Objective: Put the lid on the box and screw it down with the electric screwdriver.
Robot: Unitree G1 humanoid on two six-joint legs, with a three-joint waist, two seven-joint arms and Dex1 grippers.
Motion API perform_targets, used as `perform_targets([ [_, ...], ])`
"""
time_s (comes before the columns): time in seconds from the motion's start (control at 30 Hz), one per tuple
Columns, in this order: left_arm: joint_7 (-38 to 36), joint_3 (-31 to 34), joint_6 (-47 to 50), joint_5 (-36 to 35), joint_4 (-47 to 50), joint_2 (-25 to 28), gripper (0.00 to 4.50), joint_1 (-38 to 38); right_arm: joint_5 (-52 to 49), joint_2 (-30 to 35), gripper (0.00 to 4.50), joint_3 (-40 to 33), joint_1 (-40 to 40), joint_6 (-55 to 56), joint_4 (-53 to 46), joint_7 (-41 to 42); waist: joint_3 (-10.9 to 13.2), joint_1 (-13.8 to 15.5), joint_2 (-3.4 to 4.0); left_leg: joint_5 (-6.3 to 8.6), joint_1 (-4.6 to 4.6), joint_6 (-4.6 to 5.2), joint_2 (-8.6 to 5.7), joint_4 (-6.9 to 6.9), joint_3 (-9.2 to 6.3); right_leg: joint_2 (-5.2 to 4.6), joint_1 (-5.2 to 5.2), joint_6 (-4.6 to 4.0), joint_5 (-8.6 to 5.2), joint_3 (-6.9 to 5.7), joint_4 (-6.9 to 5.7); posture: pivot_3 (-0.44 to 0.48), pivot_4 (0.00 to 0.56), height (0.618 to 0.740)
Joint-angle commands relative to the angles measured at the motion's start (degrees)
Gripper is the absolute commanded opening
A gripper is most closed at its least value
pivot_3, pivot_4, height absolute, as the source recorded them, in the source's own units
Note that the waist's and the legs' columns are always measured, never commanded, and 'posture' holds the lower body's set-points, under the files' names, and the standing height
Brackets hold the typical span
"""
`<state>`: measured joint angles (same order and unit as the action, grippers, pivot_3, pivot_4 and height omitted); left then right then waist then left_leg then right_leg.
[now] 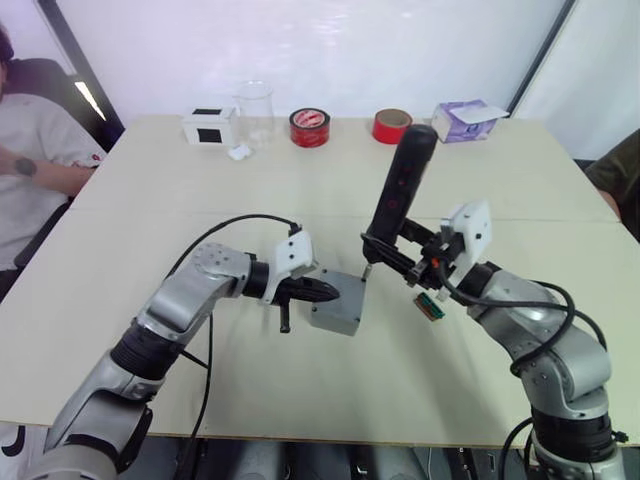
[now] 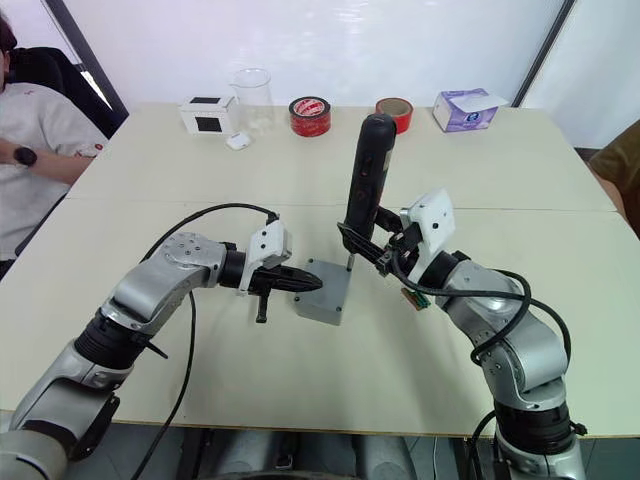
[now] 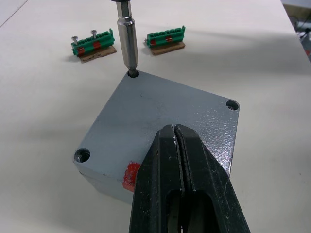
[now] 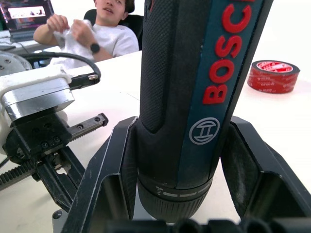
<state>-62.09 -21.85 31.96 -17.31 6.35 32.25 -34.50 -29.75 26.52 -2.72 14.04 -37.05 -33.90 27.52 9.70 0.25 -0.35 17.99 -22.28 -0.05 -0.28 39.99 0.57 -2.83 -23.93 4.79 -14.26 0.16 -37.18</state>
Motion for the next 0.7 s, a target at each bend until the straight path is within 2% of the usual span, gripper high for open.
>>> perform_targets([
  [0.03,0.2,-2.9,-0.8,3.7,-3.0,0.2,0.00,1.9,3.5,-0.2,1.86,3.9,-0.7,-2.3,3.3,-2.4,-0.2,-0.1,-0.05,0.00,0.09,0.00,0.00,-0.01,0.00,0.00,0.09,0.00,0.00,0.00,0.01,0.000,0.150,0.740],
  [0.13,0.5,-2.8,-1.0,4.0,-3.5,-0.5,0.00,2.6,4.7,-1.4,1.86,6.1,-0.3,-3.5,4.5,-4.6,-0.6,-0.3,-0.19,0.05,0.93,0.07,0.02,-0.23,0.00,0.00,0.88,-0.24,-0.17,0.00,0.23,0.000,0.150,0.740],
  [0.43,1.1,-2.4,-1.0,4.6,-3.5,-1.3,0.00,4.0,6.5,-3.3,1.86,6.5,-4.7,-1.8,8.5,-7.1,-1.8,-0.8,-0.69,0.05,1.20,0.07,0.02,-0.53,-0.15,-0.21,1.13,-0.37,-0.26,-0.05,0.37,0.000,0.150,0.740],
  [0.53,1.3,-2.5,-0.9,4.9,-3.0,-1.6,0.00,4.3,6.9,-3.0,1.86,6.3,-6.1,-0.3,9.2,-6.9,-2.0,-0.9,-0.56,0.07,1.95,0.07,0.06,-1.00,-0.26,-0.27,1.71,-0.55,-0.39,-0.19,1.01,0.000,0.150,0.740],
  [0.7,1.4,-2.5,-0.7,5.0,-2.5,-2.0,0.00,4.5,7.9,-2.6,1.86,6.6,-8.0,2.2,10.3,-7.0,-2.1,-0.8,-0.53,0.08,1.90,0.06,0.04,-1.03,-0.31,-0.45,1.71,-0.54,-0.42,-0.28,1.08,0.000,0.150,0.740],
])
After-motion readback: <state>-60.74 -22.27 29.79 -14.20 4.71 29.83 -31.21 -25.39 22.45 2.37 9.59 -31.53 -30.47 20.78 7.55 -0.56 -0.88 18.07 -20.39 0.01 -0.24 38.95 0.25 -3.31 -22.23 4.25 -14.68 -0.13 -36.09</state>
